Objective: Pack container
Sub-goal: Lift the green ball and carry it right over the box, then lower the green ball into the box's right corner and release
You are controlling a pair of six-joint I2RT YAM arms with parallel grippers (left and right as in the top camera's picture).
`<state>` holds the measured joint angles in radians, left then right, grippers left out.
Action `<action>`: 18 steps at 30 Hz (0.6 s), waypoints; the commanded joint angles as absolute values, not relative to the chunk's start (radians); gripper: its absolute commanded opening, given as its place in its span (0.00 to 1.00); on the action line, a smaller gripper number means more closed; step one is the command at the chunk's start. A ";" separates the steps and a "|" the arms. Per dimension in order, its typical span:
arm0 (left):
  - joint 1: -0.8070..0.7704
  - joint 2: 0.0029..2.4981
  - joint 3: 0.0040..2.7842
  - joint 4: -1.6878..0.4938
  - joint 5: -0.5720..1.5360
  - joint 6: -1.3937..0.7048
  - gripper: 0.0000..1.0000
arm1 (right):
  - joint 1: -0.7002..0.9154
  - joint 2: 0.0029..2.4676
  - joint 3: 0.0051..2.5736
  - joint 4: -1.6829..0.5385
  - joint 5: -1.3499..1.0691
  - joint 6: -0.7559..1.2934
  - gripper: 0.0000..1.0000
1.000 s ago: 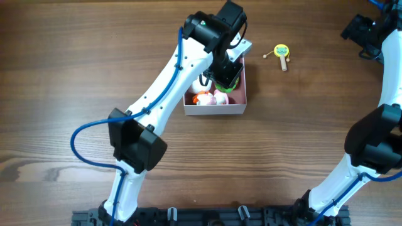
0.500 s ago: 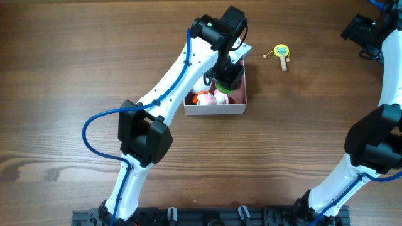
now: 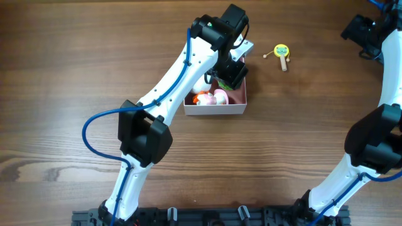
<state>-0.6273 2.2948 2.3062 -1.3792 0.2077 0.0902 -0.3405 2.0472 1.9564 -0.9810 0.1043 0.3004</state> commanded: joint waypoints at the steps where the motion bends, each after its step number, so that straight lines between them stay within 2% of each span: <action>1: -0.622 2.305 2.304 -1.376 0.216 0.098 0.93 | -0.335 2.024 1.954 -0.979 0.096 0.291 1.00; 2: -0.622 2.305 2.304 -1.376 0.216 0.098 1.00 | -0.335 2.024 1.954 -0.979 0.096 0.291 1.00; 13: -0.616 2.298 2.304 -1.358 0.216 0.097 1.00 | -0.335 2.024 1.954 -0.979 0.096 0.291 1.00; 18: -0.570 2.253 2.304 -1.357 0.216 0.016 1.00 | -0.335 2.024 1.954 -0.979 0.096 0.291 1.00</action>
